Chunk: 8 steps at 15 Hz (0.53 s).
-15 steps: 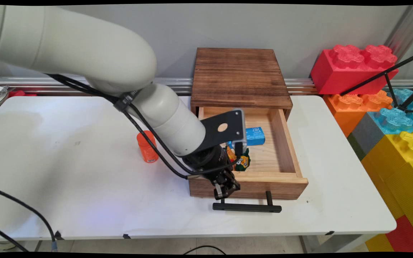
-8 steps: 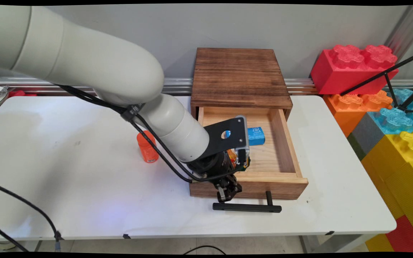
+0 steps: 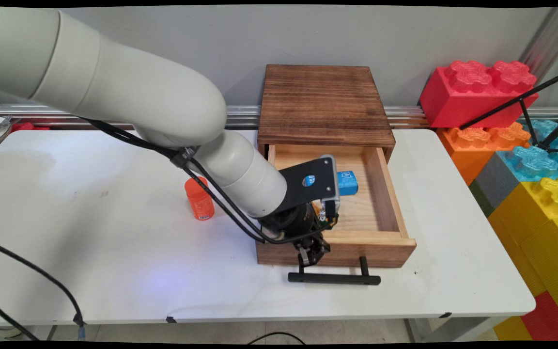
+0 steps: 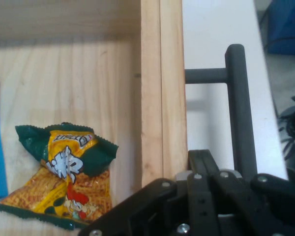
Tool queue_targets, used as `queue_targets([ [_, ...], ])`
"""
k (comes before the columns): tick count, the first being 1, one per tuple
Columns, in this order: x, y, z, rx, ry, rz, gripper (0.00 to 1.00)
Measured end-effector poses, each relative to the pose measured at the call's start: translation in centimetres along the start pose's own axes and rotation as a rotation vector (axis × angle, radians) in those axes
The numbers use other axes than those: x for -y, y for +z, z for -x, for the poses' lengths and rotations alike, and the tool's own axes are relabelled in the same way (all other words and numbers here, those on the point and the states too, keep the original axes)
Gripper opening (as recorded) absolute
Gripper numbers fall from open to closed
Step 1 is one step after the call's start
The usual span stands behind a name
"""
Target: Close the oven
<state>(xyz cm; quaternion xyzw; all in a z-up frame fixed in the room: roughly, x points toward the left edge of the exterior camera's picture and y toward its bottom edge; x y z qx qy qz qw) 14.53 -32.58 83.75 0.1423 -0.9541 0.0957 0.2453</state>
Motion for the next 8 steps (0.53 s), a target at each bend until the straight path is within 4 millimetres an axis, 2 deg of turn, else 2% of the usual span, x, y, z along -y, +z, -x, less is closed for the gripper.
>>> queue_targets([
  [8, 2.1, 0.3, 0.4, -0.006, 0.013, -0.061, 0.0],
])
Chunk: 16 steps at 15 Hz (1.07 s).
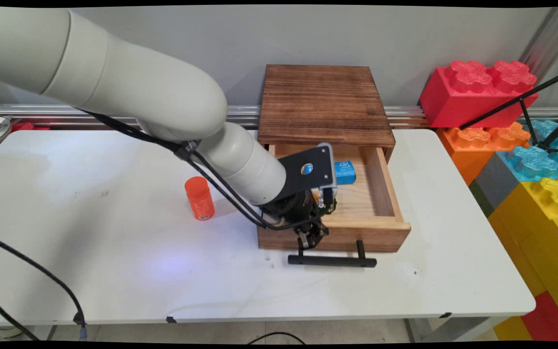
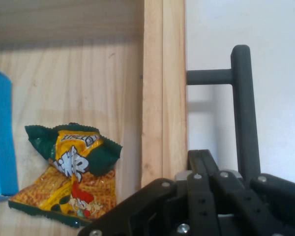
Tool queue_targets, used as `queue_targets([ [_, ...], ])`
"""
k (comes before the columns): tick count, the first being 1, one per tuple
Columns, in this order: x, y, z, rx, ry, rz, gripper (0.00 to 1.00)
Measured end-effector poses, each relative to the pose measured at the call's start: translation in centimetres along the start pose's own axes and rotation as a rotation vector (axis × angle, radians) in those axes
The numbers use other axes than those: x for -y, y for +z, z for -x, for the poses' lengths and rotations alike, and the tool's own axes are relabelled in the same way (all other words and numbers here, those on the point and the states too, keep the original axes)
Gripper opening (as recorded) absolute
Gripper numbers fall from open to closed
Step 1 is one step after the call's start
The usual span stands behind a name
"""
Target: Close the oven
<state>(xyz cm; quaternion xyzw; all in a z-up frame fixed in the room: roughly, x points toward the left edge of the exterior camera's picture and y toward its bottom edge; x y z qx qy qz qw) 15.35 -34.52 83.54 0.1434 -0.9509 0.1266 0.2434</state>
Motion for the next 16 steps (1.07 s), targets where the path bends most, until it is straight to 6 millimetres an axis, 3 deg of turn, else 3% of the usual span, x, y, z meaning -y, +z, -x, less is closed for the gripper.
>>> queue_targets([
  [16, 8.6, 1.7, 0.7, -0.005, 0.015, -0.162, 0.0],
])
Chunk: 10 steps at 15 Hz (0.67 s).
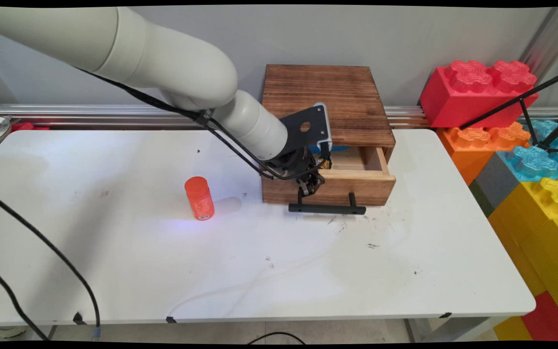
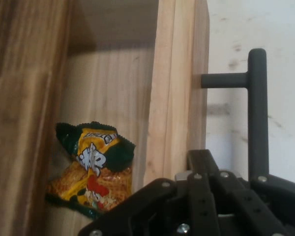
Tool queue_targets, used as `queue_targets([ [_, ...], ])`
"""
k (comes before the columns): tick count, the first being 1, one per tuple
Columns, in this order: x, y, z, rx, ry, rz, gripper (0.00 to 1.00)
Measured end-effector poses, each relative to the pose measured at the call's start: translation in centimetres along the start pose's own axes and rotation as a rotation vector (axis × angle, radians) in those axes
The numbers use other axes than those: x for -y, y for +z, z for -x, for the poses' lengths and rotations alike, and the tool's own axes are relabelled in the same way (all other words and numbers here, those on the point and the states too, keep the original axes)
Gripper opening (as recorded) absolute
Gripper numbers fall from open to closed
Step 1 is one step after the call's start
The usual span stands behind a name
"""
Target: Close the oven
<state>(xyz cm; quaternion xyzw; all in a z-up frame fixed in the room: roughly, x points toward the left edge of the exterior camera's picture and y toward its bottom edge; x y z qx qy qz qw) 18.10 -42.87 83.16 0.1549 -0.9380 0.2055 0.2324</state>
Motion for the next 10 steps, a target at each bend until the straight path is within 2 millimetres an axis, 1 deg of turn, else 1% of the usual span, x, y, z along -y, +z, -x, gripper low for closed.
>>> queue_targets([
  [10, 3.4, 2.5, 0.8, 0.0, 0.018, -0.055, 0.0],
])
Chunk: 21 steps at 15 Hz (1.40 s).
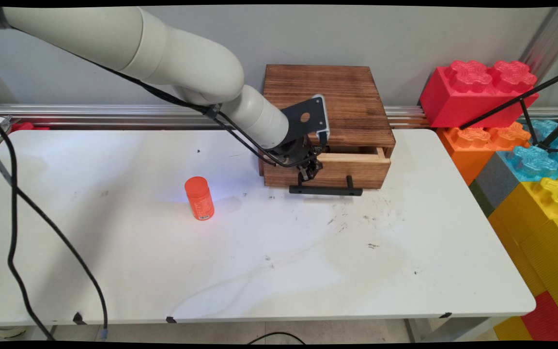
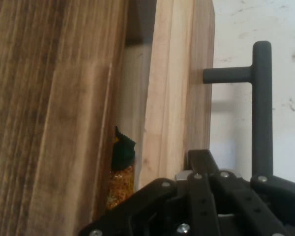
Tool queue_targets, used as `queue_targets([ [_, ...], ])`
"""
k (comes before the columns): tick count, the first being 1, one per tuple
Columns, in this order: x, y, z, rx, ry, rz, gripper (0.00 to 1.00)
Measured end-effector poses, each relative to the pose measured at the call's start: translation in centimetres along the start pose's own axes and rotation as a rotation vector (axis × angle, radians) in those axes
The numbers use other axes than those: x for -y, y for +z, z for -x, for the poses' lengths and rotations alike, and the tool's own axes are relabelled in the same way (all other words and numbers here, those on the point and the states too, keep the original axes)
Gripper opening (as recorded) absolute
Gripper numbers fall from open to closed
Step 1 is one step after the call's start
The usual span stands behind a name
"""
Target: Close the oven
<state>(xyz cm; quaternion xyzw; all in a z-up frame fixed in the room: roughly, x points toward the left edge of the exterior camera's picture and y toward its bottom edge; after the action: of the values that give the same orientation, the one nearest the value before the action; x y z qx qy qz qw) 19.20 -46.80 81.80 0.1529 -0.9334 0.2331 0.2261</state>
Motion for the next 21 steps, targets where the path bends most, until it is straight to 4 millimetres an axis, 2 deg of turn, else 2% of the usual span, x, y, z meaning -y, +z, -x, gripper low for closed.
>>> queue_targets([
  [7, 1.2, 1.1, 0.4, -0.002, 0.007, -0.023, 0.0],
  [21, 2.6, 1.5, 0.8, -0.011, 0.022, -0.049, 0.0],
])
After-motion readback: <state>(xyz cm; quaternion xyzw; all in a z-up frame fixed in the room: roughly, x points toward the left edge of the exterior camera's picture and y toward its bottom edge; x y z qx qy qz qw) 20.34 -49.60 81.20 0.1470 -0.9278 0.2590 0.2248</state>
